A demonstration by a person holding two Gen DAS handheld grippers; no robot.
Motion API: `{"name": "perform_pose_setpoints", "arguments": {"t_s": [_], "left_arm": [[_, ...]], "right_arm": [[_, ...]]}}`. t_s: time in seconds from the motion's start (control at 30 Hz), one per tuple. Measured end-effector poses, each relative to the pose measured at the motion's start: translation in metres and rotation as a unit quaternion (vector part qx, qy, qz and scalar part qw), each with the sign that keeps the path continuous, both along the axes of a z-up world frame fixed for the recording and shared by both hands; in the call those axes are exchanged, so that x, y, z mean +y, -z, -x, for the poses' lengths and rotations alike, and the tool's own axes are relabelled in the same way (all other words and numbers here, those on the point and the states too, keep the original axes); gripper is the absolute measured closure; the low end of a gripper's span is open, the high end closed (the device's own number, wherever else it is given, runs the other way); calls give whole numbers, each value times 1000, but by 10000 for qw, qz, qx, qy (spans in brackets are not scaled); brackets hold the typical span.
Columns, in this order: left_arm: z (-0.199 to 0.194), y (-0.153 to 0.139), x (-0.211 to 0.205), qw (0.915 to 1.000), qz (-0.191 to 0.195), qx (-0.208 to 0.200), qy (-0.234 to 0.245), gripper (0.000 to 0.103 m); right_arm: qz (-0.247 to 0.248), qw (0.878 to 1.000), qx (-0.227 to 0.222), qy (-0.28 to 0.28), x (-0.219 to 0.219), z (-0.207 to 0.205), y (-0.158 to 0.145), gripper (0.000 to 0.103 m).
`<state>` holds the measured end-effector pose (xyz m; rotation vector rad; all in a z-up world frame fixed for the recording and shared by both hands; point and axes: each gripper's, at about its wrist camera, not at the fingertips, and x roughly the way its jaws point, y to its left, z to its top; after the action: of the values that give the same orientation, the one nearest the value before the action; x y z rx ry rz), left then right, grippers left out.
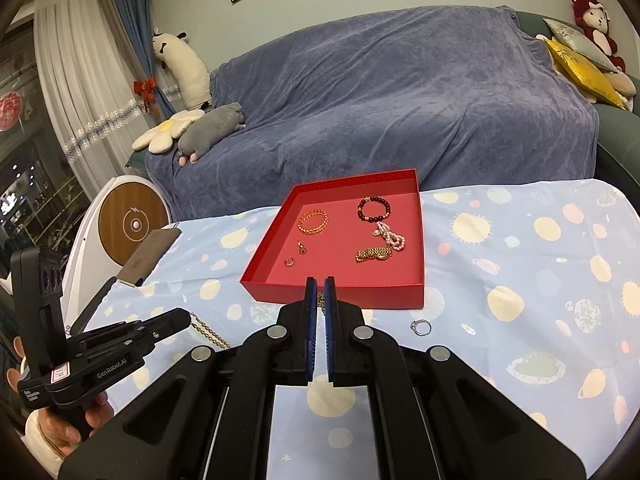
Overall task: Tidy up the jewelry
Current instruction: 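Lift the chain necklace with the right gripper and carry it into the box, then open the right gripper to release the necklace and lift away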
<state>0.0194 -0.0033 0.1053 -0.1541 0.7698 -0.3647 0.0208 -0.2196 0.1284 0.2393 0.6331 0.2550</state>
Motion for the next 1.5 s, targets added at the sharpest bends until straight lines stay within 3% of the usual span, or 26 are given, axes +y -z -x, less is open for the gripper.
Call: {"name": "perform_pose_setpoints", "arguments": {"t_s": [0.6, 1.0, 1.27, 1.5], "left_arm": [[1, -56, -14, 9992, -75, -388, -54, 101], [-95, -74, -34, 9977, -424, -470, -251, 101], [-166, -57, -52, 9970, -605, -336, -333, 101], [-210, -21, -57, 9962, -753, -72, -436, 101]], "right_arm": [[-160, 9994, -323, 8, 10, 0, -41, 100], [44, 9990, -453, -6, 16, -80, -69, 100], [32, 10000, -45, 79, 16, -158, -37, 100], [91, 9996, 270, 38, 20, -198, 2, 100]]}}
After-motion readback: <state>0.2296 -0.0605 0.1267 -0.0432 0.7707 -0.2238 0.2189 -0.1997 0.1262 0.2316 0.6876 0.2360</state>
